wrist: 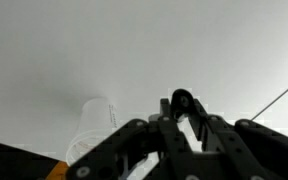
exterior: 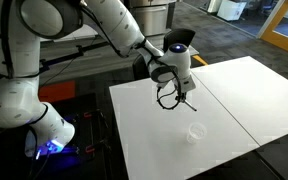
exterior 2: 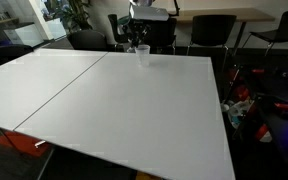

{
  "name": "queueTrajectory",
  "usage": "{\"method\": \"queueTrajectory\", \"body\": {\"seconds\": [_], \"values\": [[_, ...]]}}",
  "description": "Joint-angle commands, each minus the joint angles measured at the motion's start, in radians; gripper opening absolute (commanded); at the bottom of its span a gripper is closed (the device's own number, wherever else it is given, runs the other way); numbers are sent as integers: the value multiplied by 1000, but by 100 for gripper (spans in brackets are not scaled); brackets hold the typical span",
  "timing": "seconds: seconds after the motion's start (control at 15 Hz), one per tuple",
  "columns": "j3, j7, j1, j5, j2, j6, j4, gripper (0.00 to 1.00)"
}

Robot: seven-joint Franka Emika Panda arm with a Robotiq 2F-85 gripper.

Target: Move the cup to the right, put the marker in the cup and then remove it and put it back on the table

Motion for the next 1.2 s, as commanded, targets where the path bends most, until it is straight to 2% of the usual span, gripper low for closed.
{"method": "queueTrajectory", "body": {"seconds": [0.0, 0.27, 0.6, 0.87, 1.07, 1.13], "values": [[-86, 106, 114, -98, 47, 81, 2, 6], [-170, 202, 241, -176, 122, 153, 27, 6], [-226, 272, 358, -175, 206, 183, 75, 6], [-232, 297, 392, -164, 264, 169, 128, 6], [-221, 298, 382, -154, 295, 162, 158, 6], [-217, 298, 376, -151, 305, 159, 168, 11]]}}
